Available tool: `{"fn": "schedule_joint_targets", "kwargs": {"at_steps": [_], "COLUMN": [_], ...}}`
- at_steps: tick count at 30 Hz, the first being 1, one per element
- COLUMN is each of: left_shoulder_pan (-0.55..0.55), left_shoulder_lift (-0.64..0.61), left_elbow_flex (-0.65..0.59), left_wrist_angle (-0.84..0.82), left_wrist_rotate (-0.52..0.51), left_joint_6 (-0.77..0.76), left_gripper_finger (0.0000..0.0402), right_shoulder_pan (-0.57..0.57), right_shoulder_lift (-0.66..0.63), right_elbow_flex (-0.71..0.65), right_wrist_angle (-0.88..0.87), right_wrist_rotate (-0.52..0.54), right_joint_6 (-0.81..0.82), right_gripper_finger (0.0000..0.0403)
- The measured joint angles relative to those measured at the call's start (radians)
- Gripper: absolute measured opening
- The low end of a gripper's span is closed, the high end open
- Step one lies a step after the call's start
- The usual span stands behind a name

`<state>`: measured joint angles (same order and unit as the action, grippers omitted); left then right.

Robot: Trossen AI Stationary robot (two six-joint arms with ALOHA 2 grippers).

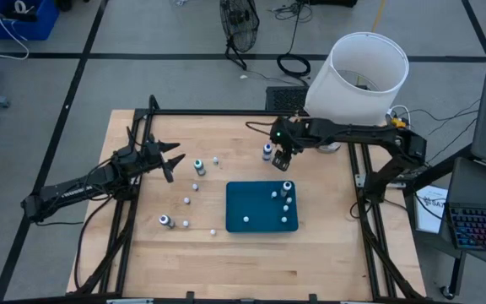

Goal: Pick & Place food coloring
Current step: Put the small orange food coloring bottle into the blue bin

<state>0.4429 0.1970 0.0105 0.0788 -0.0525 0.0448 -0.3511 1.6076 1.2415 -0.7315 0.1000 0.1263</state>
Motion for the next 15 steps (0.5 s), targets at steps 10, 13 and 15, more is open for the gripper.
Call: {"fn": "schedule_joint_targets", "kwargs": {"at_steps": [10,13,15], "left_shoulder_pan": [0.000,0.000,0.000], "left_shoulder_lift": [0.000,0.000,0.000], "left_elbow_flex": [0.000,0.000,0.000], "left_wrist_angle": [0.000,0.000,0.000], "left_wrist_rotate": [0.000,0.000,0.000], "left_joint_6": [0.000,0.000,0.000], "left_gripper_finger": [0.0225,0.0225,0.0225], "right_shoulder_pan": [-0.027,-0.029,-0.030], "right_shoulder_lift": [0.138,0.172,0.187], "right_elbow_flex": [-0.024,-0.024,-0.024], "right_wrist_angle": [0.027,0.028,0.032], "right_wrist_rotate": [0.000,0.000,0.000], "right_joint_6": [-0.027,-0.035,-0.038], "right_gripper_finger": [0.0211,0.0209,0.0209]}}
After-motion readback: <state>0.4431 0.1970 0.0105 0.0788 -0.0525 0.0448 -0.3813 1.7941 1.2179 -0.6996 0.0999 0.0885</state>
